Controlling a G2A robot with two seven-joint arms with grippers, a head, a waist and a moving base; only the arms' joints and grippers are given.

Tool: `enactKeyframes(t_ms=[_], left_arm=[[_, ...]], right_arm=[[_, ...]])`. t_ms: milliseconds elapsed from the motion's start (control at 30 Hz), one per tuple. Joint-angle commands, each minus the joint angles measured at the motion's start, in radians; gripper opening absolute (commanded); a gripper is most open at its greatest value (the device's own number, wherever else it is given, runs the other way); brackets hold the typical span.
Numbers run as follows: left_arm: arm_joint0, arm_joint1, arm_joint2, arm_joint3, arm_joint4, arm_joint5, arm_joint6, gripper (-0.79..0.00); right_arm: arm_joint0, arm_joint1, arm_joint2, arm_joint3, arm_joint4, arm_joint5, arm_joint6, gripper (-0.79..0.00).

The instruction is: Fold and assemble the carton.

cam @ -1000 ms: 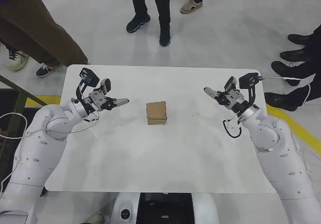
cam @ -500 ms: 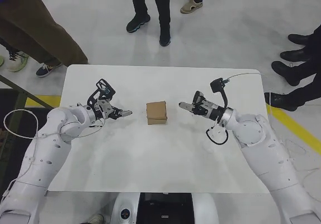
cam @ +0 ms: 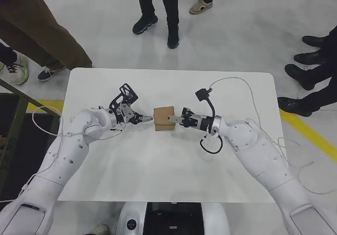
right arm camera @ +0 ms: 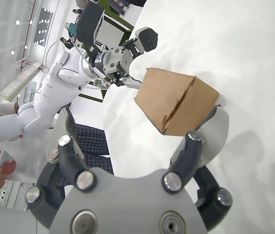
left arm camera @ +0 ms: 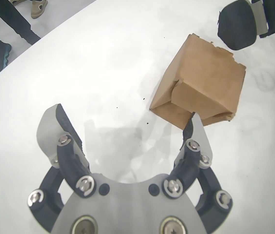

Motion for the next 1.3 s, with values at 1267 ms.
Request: enactKeyframes(t_ms=[1267], left_arm=[[-0.01, -0.005, -0.068, 0.086, -0.005, -0.072, 0.183, 0.0]], right_arm=[[0.081, -0.041, 0.009, 0.124, -0.044, -0.088, -0.033, 0.0]])
